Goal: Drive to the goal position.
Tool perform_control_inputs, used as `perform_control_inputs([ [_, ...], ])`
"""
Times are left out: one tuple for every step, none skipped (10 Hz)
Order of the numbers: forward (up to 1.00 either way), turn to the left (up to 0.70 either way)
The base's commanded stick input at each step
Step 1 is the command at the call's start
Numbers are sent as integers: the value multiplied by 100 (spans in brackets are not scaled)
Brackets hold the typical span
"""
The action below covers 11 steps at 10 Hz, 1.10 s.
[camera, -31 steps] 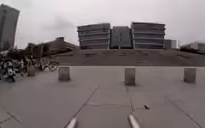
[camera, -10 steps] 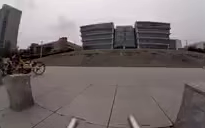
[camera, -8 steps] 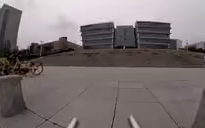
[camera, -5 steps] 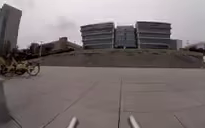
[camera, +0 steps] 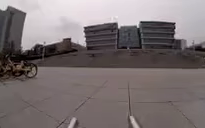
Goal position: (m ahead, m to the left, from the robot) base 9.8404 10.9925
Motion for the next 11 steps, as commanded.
perform_control_inputs([
  [100, 0],
  [100, 0],
  [100, 0],
  [100, 0],
  [100, 7],
  [100, 18],
  [100, 8],
  [100, 0],
  [100, 0],
  [100, 25],
  [100, 28],
])
